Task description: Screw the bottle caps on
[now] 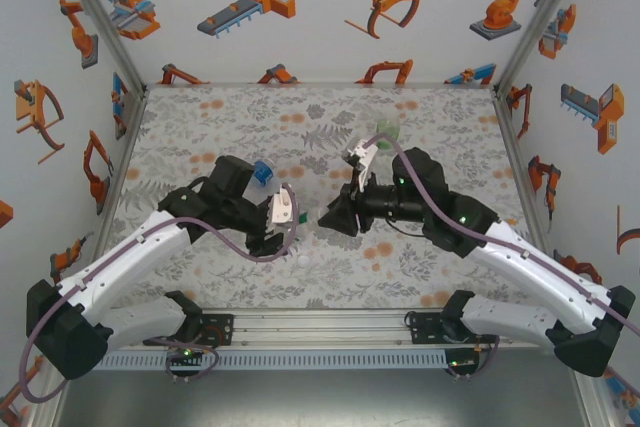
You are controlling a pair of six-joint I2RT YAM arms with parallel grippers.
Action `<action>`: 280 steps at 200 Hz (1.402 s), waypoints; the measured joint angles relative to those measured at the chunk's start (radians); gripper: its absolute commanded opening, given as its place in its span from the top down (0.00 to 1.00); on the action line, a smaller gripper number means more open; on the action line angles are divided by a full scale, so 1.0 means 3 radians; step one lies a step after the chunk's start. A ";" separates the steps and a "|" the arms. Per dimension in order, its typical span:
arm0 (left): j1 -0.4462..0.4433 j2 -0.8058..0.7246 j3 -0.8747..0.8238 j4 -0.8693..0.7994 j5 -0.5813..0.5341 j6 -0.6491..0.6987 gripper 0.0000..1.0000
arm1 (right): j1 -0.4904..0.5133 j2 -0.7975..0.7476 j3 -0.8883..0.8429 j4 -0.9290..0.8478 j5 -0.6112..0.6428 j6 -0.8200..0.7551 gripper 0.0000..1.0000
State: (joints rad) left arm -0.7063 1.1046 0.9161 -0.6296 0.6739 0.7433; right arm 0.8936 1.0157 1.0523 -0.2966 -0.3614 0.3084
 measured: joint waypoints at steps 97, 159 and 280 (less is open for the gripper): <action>0.0100 0.0019 0.0000 0.0056 -0.0310 -0.0305 1.00 | -0.0001 0.0281 0.0098 -0.0092 0.0830 0.2022 0.58; 0.0120 0.0198 0.0144 0.0168 -0.0373 -0.0413 1.00 | -0.0092 0.0542 0.0184 -0.0061 0.0935 0.2230 0.44; 0.0181 0.0206 0.0155 0.0341 -0.0563 -0.0609 0.42 | -0.0195 0.0776 0.0184 0.0281 0.0720 0.2434 0.73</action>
State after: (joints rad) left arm -0.6521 1.1664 0.9627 -0.5274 0.5049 0.5606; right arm 0.8352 1.2484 1.1076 -0.2123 -0.1455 1.0386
